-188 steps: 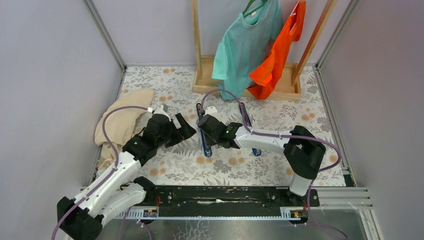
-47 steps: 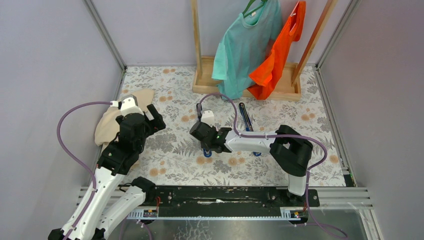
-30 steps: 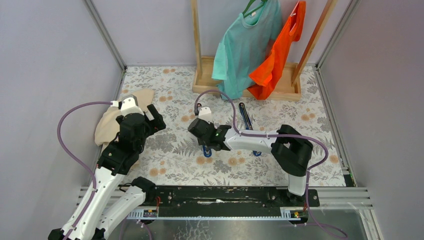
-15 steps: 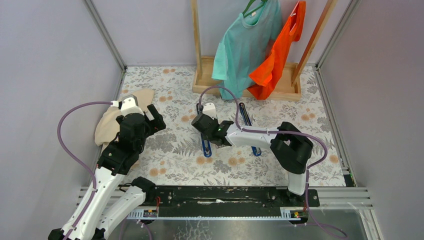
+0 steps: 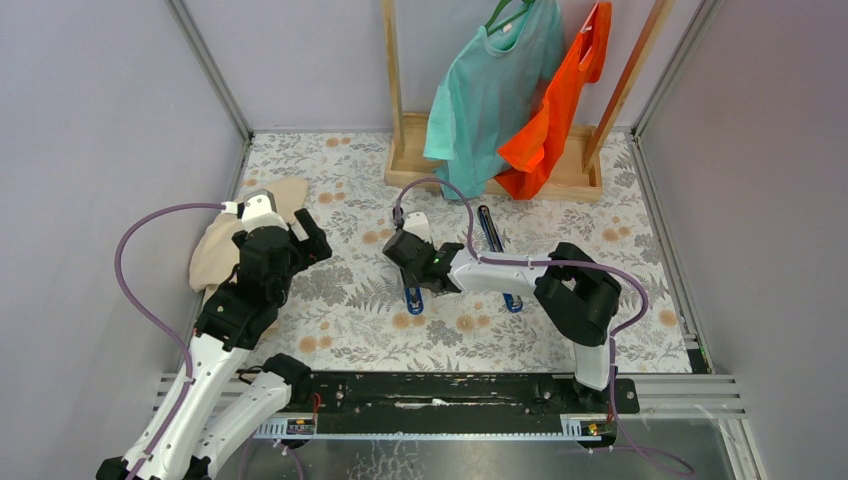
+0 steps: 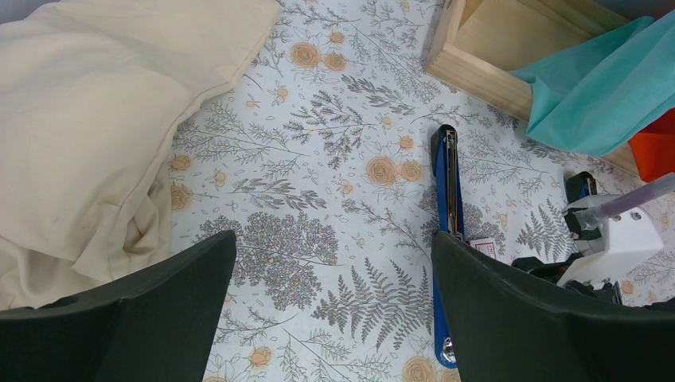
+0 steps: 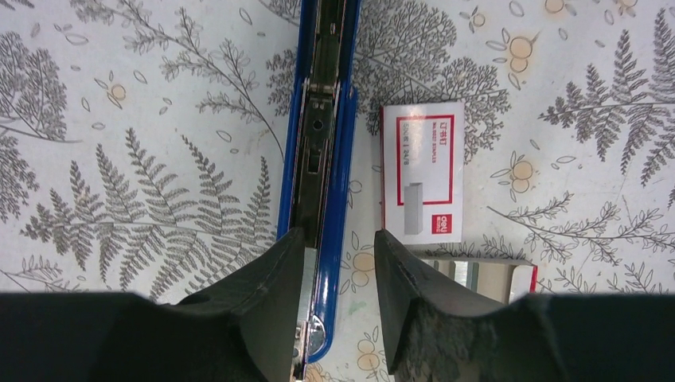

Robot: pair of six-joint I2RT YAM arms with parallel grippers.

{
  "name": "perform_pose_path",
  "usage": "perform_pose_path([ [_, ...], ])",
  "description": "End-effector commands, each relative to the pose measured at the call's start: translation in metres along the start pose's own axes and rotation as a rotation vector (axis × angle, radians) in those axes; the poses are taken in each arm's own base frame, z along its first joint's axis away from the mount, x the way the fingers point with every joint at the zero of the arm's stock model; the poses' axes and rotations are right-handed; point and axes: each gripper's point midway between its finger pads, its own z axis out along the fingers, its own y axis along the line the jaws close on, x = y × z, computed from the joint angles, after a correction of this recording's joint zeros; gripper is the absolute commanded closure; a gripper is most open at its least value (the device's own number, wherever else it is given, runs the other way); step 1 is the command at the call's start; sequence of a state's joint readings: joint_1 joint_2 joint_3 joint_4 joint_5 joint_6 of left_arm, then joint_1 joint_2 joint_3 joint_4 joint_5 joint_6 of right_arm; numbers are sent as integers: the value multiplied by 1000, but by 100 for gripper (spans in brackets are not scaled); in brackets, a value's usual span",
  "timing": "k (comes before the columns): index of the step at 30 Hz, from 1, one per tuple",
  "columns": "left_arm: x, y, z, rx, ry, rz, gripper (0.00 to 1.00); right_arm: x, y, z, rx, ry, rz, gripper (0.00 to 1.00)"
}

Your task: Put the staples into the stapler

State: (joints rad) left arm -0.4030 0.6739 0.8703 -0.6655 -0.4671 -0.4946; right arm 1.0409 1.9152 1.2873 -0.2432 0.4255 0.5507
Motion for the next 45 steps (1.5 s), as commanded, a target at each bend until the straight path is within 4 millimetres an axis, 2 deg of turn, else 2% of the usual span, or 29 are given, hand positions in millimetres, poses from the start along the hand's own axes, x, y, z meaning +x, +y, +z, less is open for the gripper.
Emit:
perform_pose_path([
  [1,-12,-5,2,23,-54,-15,0,2,5,-6,-23,33,3,55],
  [11,-12,-6,2,25,-54,-16,0,16,2,-21,-32,86,-6,55],
  [27,-12,-6,3,25,-52,-15,0,33,7,-39,-61,144,-44,55],
  [30,-12,-6,3,26,-50,-14,0,22,8,-43,-64,100,-32,54],
  [36,-12,-6,3,25,-49,-13,0,-13,1,-45,-10,-45,3,54],
  [39,-12,-6,3,25,-49,-14,0,-26,0,-41,10,-84,7,54],
  [45,-12,-5,3,23,-50,-13,0,-34,4,-27,19,-88,-1,54],
])
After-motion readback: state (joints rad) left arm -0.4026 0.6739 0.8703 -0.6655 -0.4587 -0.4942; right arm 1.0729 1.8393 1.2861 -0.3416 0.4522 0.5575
